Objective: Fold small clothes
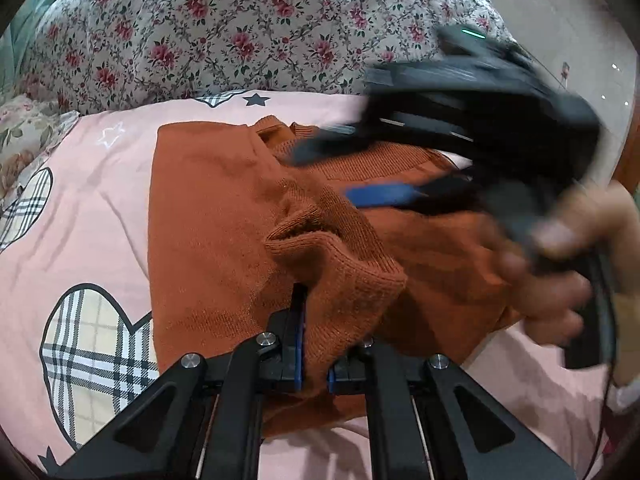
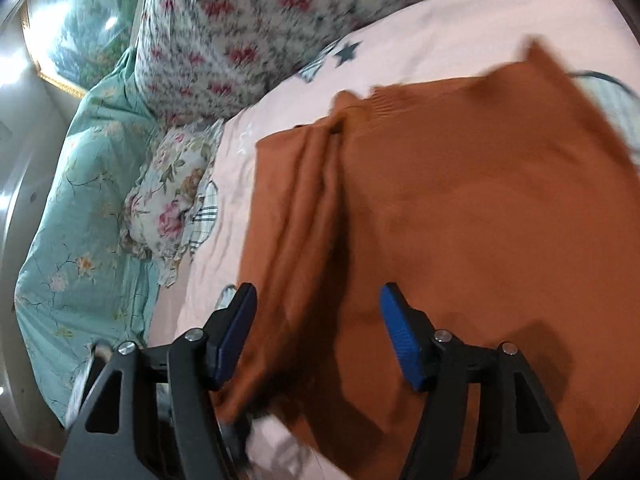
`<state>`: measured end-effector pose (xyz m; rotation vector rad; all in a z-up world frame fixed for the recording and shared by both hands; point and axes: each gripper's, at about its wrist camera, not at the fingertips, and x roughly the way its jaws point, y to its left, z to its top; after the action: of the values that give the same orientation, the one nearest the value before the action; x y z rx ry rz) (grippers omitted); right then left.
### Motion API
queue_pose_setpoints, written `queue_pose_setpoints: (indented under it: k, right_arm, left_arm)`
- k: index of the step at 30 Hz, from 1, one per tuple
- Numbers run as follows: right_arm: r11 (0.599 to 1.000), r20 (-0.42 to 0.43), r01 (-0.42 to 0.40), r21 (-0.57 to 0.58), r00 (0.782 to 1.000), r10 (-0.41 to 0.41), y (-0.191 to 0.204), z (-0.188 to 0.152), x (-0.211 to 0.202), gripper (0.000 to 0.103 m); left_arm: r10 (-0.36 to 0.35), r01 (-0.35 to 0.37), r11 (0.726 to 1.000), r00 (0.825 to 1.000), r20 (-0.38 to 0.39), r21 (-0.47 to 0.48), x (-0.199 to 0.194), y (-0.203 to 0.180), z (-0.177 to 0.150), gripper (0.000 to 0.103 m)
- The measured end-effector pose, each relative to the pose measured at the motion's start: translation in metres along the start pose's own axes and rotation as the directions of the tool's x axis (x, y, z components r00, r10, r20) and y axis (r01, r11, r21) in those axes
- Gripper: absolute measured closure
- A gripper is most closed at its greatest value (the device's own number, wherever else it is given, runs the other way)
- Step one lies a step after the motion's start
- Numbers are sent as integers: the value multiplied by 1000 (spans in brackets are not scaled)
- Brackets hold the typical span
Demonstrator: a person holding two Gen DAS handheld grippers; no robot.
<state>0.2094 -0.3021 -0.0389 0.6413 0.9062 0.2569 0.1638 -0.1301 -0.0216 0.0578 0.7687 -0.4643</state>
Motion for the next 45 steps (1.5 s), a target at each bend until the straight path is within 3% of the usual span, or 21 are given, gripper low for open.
queue_pose_setpoints:
  k: [3, 5, 6, 7, 10, 14, 17, 22, 28, 32, 34, 38, 40, 41, 43, 45]
  right_arm:
    - [999, -35, -6, -36, 999, 5, 14, 19, 35, 36]
    - [996, -47, 30, -87, 998, -34, 24, 25, 48, 61]
    - [989, -50, 79, -123, 995, -86, 30, 28, 52, 89]
    - [985, -34, 96, -146, 994, -102, 35, 30, 48, 89]
    - [980, 50, 46, -194, 998, -36, 48, 29, 9, 89]
    - [967, 169, 75, -244, 985, -33, 45, 23, -58, 89]
    - [968, 211, 162, -190, 970, -121, 5, 18, -95, 89]
    - [962, 165, 264, -77, 954, -249, -66, 5, -96, 89]
    - [969, 212, 233, -87, 954, -211, -76, 5, -113, 89]
    - [932, 177, 344, -115, 930, -321, -84, 5, -97, 89]
    - [931, 171, 353, -97, 927, -334, -91, 2, -93, 87]
    - [930, 231, 366, -40, 909, -348, -93, -4, -116, 74]
    - [924, 251, 381, -19, 897, -365, -91, -8, -127, 71]
    - [921, 256, 389, -10, 892, -374, -90, -9, -132, 69]
    - [931, 266, 365, 11, 896, -355, -88, -19, -143, 47]
    - [943, 267, 332, 11, 908, -322, -86, -27, -147, 37]
  left_arm:
    - [2, -2, 1000, 1000, 0, 18, 0, -2, 0, 97]
    - [4, -4, 999, 1000, 3, 33, -3, -5, -1, 97]
    - [-3, 3, 999, 1000, 5, 40, -6, -6, 1, 97]
    - [-17, 16, 999, 1000, 13, 45, -11, -10, 3, 97]
    - [-74, 70, 995, 996, 52, 65, -26, -23, 14, 97]
    - [-194, 187, 978, 979, 68, 96, -27, -62, 31, 97]
    - [-249, 244, 964, 968, 36, 107, -7, -91, 32, 97]
    - [-279, 285, 954, 957, -75, 98, 37, -123, 20, 97]
    - [-288, 294, 951, 955, -68, 95, 43, -130, 22, 96]
    - [-294, 304, 950, 947, -129, 68, 64, -131, 16, 91]
    - [-302, 312, 949, 943, -140, 53, 65, -129, 15, 87]
    - [-334, 343, 939, 932, -139, 40, 44, -113, 11, 77]
    - [-331, 337, 941, 935, -128, 30, 30, -103, 9, 56]
    - [-325, 330, 944, 938, -120, 19, 23, -95, 7, 51]
    - [-313, 313, 949, 944, -100, -17, 10, -74, 5, 41]
    - [-298, 294, 954, 951, -82, -56, 0, -54, 3, 39]
